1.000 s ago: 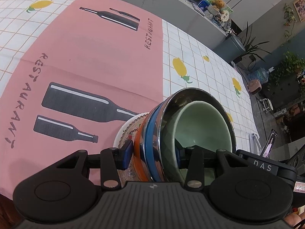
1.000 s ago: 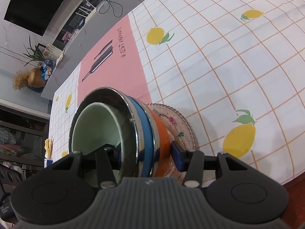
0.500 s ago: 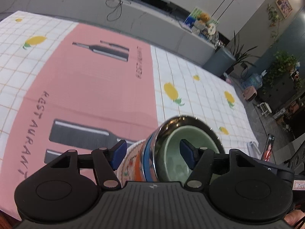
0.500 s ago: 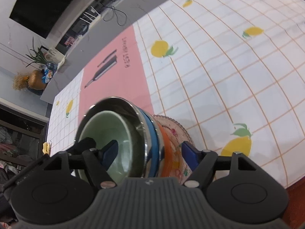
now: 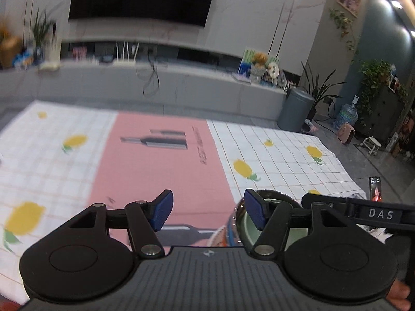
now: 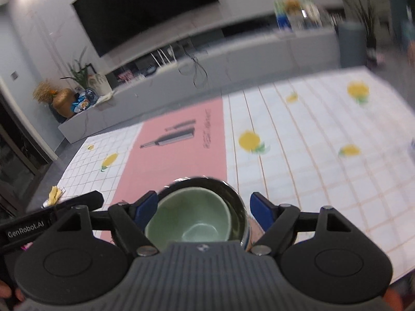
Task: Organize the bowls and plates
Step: 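Lower the bowl stack onto the plate stack and open both grippers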
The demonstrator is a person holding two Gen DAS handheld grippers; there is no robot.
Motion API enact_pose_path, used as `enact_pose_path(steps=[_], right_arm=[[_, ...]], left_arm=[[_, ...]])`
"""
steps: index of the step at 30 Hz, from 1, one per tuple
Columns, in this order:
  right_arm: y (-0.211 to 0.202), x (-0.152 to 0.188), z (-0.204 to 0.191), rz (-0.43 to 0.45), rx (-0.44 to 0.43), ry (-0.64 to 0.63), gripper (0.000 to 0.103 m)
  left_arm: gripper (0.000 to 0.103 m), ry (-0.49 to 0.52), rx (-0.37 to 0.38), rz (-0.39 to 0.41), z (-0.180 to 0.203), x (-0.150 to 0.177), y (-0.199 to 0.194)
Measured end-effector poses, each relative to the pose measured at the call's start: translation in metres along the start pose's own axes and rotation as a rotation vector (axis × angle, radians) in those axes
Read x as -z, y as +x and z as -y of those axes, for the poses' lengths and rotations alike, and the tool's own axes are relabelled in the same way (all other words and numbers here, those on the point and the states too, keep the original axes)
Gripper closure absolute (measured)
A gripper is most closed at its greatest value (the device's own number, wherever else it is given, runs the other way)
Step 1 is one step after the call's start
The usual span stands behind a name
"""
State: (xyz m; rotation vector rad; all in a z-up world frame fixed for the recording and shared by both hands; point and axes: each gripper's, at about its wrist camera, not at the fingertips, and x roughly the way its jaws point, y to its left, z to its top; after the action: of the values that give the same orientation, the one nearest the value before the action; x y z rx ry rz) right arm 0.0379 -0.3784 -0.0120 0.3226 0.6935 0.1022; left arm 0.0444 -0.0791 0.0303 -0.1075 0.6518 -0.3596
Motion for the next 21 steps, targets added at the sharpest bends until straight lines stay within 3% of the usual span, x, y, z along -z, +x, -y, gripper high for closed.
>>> enact_pose_path(steps=[9, 21], right_arm=[[-0.046, 0.026, -0.043, 0.164, 0.014, -0.189, 0.02], [-0.083, 0.08, -0.072, 0.283, 0.042, -0.295, 0.015]], left_arm=[[0.031, 0.115, -0.062, 0.15, 0.006, 0.013, -0.054], [0.034, 0.171, -0.175, 0.194, 0.001, 0.043, -0.086]])
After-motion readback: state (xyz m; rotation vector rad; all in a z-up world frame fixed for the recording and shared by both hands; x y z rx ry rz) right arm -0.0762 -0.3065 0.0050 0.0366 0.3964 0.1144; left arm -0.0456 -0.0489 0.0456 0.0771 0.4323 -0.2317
